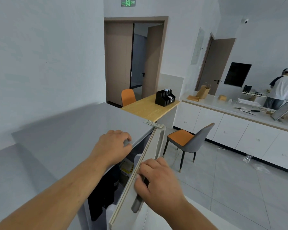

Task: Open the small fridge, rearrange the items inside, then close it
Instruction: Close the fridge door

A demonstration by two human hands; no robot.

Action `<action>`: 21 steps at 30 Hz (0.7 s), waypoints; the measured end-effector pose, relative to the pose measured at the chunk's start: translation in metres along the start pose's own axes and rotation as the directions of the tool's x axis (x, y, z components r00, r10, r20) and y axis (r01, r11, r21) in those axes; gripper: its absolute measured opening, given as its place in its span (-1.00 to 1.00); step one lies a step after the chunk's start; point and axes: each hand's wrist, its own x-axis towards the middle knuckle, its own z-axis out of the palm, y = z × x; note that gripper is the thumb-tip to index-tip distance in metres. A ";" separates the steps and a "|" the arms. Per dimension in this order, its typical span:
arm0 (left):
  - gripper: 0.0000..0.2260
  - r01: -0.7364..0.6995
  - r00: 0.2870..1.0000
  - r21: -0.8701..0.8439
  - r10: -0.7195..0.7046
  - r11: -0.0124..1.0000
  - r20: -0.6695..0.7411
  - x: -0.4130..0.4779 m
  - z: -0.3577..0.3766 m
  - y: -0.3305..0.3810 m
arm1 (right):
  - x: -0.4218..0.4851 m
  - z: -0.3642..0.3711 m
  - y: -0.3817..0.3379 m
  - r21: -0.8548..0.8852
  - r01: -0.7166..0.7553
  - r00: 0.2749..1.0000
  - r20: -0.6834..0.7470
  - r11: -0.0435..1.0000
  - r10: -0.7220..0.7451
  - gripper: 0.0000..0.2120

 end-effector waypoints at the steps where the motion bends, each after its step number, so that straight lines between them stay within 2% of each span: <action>1: -0.72 0.000 1.000 -0.001 0.000 1.000 0.000 0.000 0.000 0.000 | 0.002 0.003 -0.001 -0.002 -0.001 1.000 -0.003 1.000 0.001 -0.80; 21: -0.70 0.016 1.000 -0.027 -0.015 1.000 0.006 0.001 0.001 -0.001 | 0.027 0.038 -0.016 -0.094 0.004 0.994 -0.104 0.996 -0.014 -0.76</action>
